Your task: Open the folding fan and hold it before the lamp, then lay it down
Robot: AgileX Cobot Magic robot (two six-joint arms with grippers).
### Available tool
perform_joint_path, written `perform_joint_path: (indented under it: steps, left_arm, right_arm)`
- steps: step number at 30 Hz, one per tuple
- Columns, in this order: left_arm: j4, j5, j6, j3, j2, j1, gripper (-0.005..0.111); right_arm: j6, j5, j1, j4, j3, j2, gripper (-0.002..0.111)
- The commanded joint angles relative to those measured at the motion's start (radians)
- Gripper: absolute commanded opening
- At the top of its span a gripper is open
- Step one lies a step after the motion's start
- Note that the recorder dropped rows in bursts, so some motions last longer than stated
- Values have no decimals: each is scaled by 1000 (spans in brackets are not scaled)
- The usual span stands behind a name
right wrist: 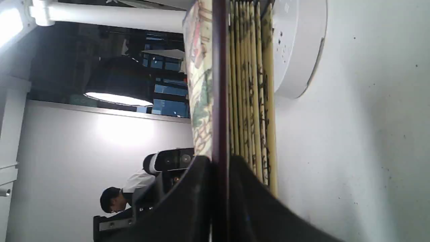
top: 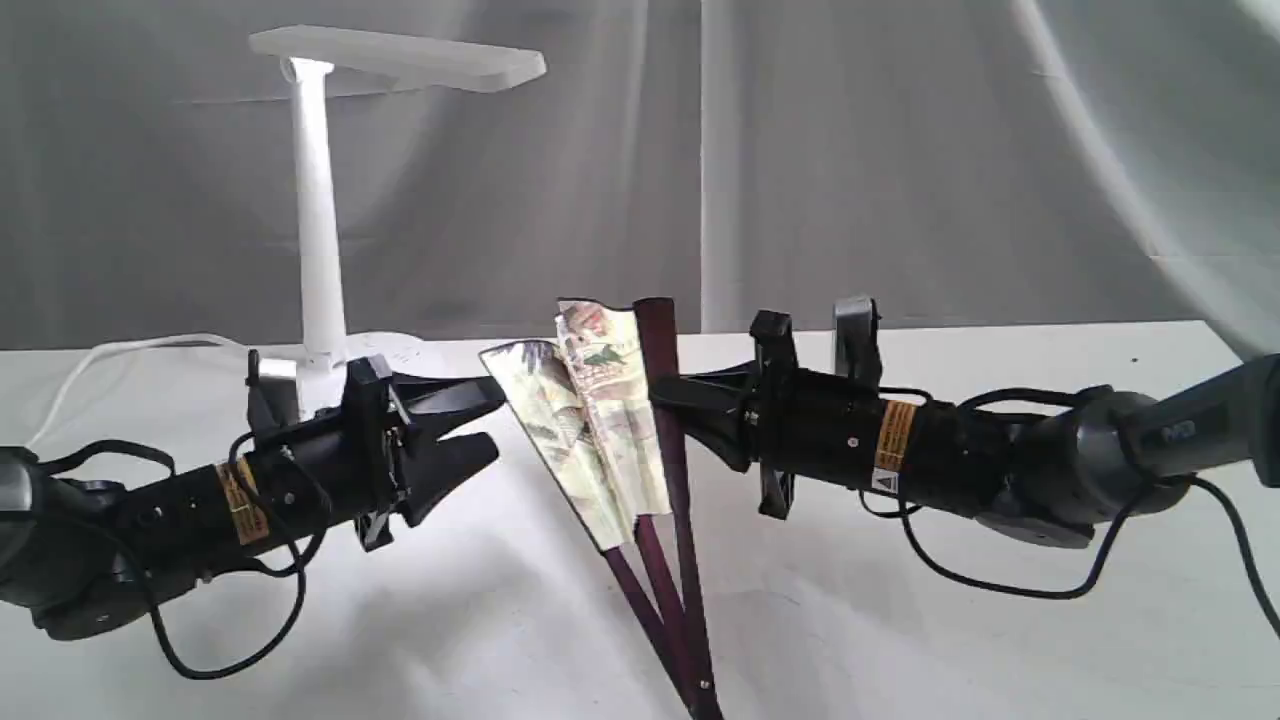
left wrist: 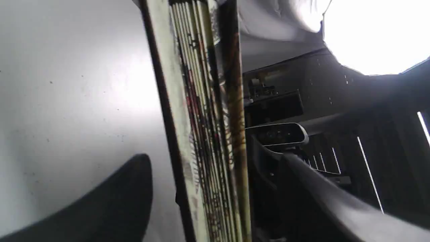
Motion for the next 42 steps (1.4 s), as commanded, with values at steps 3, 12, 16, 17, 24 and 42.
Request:
perform_joint_path:
  steps: [3,12,16,17,24,42]
  left_arm:
    - [-34,28,8,2,-9,-4,55]
    - [-122,89,53,2,-8,-19,55]
    - [-185,89,95,2,-8,-58,55]
    - [-213,89,108,2,-6,-67,55]
    - [-303,135,113,2,0,-97,55]
    - [-347,220,140,2,0,-162,40]
  right_arm:
    - [-2,-47,-16,25,0,-8,0]
    - [0,-47,4,18,0,-8,0]
    - [0,-47,26,22,0,-8,0]
    - [0,-47,32,25,0,-8,0]
    - [0,-47,32,22,0,-8,0]
    - [-2,-47,32,18,0,-8,0]
